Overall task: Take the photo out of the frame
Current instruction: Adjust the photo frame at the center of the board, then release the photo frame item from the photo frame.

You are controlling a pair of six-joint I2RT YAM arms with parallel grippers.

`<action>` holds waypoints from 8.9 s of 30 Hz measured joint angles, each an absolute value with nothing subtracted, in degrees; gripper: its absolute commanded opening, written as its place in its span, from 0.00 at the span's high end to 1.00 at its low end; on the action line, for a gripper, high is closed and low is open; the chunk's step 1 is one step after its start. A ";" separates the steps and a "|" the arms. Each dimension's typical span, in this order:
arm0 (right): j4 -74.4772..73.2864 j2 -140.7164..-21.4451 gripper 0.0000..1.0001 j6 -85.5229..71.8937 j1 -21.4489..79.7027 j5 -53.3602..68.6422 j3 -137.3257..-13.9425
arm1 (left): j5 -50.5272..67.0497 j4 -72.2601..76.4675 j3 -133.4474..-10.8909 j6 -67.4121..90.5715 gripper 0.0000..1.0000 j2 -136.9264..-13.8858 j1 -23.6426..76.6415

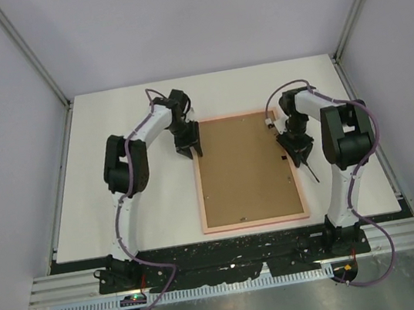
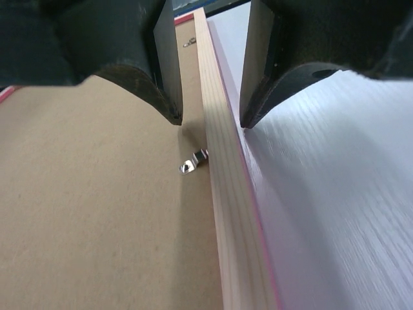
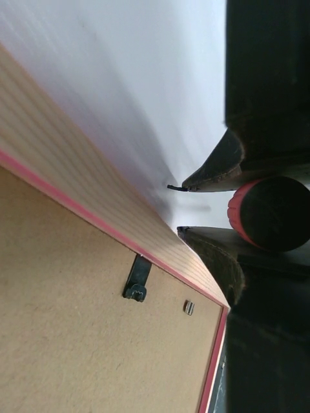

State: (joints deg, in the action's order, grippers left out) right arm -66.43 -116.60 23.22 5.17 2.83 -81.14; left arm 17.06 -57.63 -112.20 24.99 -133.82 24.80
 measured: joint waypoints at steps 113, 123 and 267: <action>-23.27 -134.34 0.92 -15.16 24.51 31.07 -120.46 | 35.03 -17.39 -71.88 27.07 0.60 -112.66 18.13; -24.93 -136.81 0.92 -15.14 25.93 31.20 -120.55 | 33.61 -17.93 -72.01 27.14 0.66 -113.12 18.00; -30.92 -125.25 0.92 20.99 34.89 35.66 -105.49 | 31.07 -29.61 -79.96 27.11 0.86 -117.43 18.76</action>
State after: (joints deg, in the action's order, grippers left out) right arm -30.92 -125.25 20.99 34.89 35.66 -105.49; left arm 31.07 -29.61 -79.96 27.11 -117.43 18.76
